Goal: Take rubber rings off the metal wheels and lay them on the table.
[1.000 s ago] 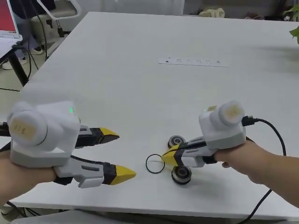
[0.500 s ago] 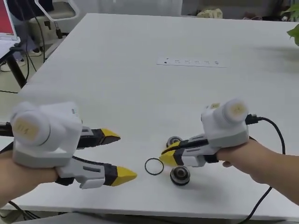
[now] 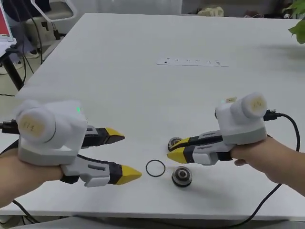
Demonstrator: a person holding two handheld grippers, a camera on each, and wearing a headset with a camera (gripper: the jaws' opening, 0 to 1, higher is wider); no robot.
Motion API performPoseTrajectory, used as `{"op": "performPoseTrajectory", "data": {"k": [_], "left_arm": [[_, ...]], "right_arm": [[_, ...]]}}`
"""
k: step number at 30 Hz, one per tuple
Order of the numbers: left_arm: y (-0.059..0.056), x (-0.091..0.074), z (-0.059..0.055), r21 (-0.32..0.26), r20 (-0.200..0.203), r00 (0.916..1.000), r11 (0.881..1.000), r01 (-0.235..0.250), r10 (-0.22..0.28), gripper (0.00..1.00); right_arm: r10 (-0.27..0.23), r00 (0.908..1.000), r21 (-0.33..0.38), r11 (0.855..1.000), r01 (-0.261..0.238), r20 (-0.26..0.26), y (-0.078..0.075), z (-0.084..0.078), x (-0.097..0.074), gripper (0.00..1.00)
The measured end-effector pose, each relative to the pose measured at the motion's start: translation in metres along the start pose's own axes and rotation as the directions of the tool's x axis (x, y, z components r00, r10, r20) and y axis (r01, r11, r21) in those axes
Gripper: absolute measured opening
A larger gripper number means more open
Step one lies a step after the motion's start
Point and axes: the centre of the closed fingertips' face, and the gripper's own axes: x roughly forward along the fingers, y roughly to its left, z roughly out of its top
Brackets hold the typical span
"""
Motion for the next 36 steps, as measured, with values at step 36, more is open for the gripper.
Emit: {"op": "performPoseTrajectory", "data": {"k": [36], "left_arm": [[-0.021,0.046,0.011,0.062,-0.059,0.9895,0.989,0.135,-0.132,0.52]], "right_arm": [[-0.003,0.996,-0.071,0.997,-0.003,-0.089,0.006,-0.031,-0.032,0.17]]}}
